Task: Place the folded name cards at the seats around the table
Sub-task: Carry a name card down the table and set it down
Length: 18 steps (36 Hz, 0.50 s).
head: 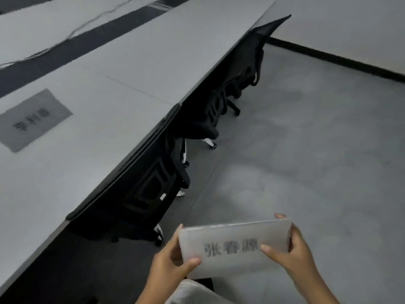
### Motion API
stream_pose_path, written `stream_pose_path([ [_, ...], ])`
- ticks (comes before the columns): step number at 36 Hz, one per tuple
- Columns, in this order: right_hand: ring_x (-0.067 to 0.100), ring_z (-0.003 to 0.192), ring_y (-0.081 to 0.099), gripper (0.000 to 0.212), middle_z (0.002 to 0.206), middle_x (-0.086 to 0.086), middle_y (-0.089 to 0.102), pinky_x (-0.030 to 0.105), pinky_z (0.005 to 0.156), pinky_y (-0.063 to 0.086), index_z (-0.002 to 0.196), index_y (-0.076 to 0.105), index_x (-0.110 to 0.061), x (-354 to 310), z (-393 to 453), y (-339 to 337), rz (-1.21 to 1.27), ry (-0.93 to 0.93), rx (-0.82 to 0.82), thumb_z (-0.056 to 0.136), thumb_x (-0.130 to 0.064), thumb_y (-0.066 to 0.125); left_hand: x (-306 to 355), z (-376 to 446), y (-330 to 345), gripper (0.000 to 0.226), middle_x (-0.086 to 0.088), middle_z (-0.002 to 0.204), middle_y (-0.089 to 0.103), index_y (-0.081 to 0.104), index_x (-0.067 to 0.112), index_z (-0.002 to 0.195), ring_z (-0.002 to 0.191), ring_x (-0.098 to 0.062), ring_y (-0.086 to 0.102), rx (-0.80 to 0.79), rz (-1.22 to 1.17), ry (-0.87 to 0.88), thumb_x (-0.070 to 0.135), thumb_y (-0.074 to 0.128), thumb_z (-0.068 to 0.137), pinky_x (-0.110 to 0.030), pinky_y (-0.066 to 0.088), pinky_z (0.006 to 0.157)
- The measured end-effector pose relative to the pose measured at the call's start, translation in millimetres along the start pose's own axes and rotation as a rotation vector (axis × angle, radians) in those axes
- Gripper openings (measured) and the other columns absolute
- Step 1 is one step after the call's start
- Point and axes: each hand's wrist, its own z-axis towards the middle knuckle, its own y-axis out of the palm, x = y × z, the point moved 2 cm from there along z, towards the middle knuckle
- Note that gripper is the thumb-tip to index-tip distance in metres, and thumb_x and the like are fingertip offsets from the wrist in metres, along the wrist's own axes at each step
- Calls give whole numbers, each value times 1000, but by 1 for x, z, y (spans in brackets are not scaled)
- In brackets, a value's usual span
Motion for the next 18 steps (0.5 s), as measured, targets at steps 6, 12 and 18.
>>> stream_pose_path([
  [6,20,101,56,61,121,10,53,24,75,45,95,49,-47,-9,79,-38,-5,19,77,45,-21,74,47,88,40,87,46,88,60,47,21,123,92,6,63,-67,0,56,35,76,42,-14,52,72],
  [12,15,86,60,61,116,12,56,7,59,49,93,51,-43,-30,197,-61,3,-7,144,58,-3,81,115,216,58,82,21,88,72,46,21,128,91,-1,66,-114,58,102,18,82,54,-18,54,73],
  [18,22,88,59,64,114,16,59,3,60,47,101,52,-37,-68,307,-96,48,-1,247,60,5,77,208,323,85,78,46,86,61,36,51,113,90,10,62,-177,134,182,29,78,51,-13,52,77],
])
